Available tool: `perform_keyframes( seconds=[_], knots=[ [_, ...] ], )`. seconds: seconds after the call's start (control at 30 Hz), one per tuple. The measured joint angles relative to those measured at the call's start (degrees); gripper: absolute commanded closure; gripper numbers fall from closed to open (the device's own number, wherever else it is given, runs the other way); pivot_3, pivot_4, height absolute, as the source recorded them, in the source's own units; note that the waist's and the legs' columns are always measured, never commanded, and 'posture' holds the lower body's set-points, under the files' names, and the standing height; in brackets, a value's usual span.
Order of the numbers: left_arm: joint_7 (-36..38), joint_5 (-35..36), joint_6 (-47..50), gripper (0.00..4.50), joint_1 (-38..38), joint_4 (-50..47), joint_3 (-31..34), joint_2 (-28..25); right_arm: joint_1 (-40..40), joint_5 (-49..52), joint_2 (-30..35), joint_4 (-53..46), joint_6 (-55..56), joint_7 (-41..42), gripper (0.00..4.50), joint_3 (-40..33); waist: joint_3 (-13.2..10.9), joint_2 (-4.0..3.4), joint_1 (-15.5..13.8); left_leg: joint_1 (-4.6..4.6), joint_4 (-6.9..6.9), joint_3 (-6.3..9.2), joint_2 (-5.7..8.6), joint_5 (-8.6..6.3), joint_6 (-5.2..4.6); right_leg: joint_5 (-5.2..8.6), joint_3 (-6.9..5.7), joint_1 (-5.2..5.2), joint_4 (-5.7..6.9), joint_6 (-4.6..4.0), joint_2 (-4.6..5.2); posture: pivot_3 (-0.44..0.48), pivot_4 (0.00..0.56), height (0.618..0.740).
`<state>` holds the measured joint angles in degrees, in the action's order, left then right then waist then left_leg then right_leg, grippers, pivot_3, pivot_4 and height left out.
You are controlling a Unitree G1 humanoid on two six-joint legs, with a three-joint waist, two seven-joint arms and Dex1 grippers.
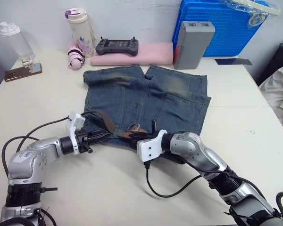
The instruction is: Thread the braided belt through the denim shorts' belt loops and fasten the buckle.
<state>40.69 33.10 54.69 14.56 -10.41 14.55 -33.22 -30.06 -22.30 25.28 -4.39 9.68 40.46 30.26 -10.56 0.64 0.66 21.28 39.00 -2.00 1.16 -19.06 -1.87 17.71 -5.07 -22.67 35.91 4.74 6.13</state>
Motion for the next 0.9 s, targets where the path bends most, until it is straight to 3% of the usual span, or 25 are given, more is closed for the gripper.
perform_keyframes(
  seconds=[0.2,0.4,0.7,0.9],
  knots=[
    [-8.66,-4.24,-3.26,4.45,-2.03,-2.39,-0.72,1.77,1.66,1.23,0.56,-2.22,-0.69,1.42,4.50,-1.56,0.00,0.00,-0.21,-0.02,-0.10,-0.04,0.00,-0.02,0.04,0.00,0.01,-0.01,0.00,0.00,-0.02,0.000,0.150,0.725],
    [-8.87,-10.23,-11.75,4.45,-7.34,-7.16,-6.89,-1.18,4.51,6.34,3.07,-11.43,-6.17,5.56,4.50,-5.68,0.01,-0.04,-0.50,-0.10,-0.14,-0.02,0.00,-0.09,0.03,0.00,0.00,0.11,-0.19,0.00,-0.01,0.000,0.150,0.725],
    [-9.85,-19.61,-23.60,4.45,-8.99,-6.03,-12.86,-3.25,5.96,14.27,6.73,-21.78,-15.79,9.73,4.50,-12.80,0.07,-0.31,-0.59,-0.20,-0.14,-0.03,0.01,-0.12,-0.02,0.01,0.03,0.12,-0.25,-0.01,0.10,0.000,0.150,0.725],
    [-9.82,-23.90,-29.96,4.45,-8.99,-4.66,-14.69,-3.91,-1.28,18.97,6.36,-20.94,-22.40,7.90,4.50,-20.05,0.11,-0.53,-0.56,-0.24,-0.17,-0.03,0.02,-0.13,-0.04,0.00,0.03,0.11,-0.19,-0.03,0.13,0.000,0.150,0.725]
  ],
)
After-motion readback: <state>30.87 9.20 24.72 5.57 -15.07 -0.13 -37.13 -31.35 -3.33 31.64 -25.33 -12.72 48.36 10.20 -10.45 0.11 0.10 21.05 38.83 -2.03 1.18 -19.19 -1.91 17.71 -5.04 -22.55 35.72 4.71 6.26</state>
